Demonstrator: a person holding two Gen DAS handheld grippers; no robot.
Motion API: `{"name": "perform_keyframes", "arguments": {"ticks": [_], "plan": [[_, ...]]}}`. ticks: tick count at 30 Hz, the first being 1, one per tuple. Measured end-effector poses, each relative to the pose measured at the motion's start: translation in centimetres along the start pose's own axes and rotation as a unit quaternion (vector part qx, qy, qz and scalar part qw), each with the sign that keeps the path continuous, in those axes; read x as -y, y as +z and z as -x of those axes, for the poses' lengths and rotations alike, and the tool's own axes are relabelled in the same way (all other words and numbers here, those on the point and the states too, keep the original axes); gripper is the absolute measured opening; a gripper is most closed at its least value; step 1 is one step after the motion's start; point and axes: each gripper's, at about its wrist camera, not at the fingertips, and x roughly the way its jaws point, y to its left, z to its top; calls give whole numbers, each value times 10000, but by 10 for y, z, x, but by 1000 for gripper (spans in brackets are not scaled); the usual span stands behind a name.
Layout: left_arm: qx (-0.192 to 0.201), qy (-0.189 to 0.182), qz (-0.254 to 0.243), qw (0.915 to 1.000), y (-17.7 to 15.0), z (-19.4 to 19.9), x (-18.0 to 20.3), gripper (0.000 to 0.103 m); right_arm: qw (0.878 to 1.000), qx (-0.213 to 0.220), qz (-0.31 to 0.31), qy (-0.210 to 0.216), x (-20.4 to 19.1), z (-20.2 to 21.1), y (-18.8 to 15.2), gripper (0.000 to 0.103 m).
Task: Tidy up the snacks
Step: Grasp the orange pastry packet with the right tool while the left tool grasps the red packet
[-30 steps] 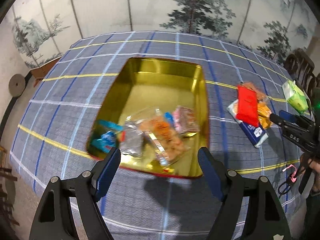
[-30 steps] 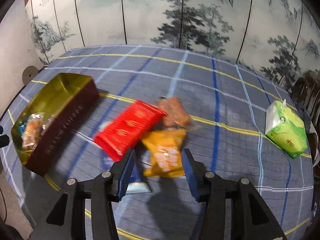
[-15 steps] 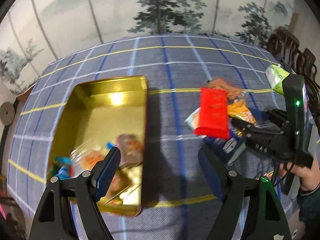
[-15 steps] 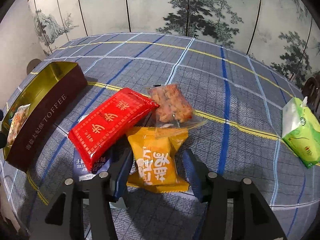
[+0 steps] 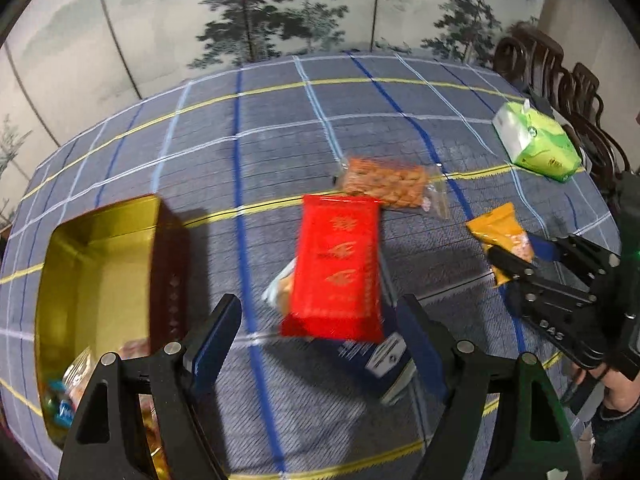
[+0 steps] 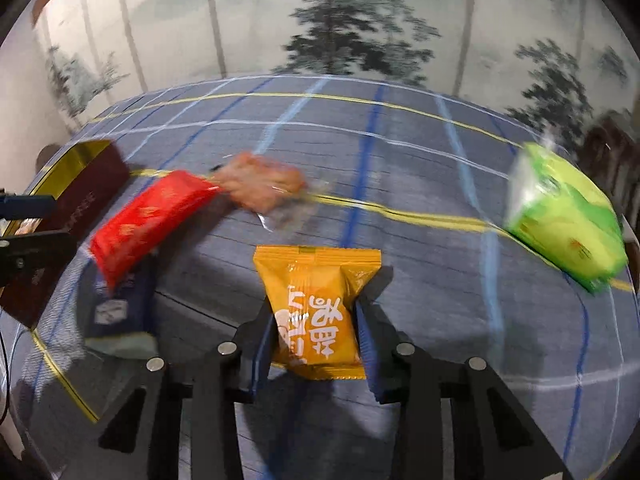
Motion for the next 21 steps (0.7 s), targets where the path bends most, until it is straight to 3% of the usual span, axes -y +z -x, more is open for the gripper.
{"name": "perform_keyframes", "arguments": {"ticks": [14, 16, 19, 21], "plan": [[-400, 181, 21, 9990, 24, -47, 2, 77, 9993, 192, -323, 2, 22, 4, -9, 38], [-451, 204, 22, 9988, 26, -51, 2, 73, 9993, 192, -321, 2, 21, 4, -10, 39], [-548, 83, 68, 9984, 26, -55, 1, 59, 9992, 194, -336, 17, 22, 4, -10, 39], [-469, 230, 10, 9986, 24, -53, 2, 47, 9992, 195, -339, 23, 22, 4, -10, 39]]}}
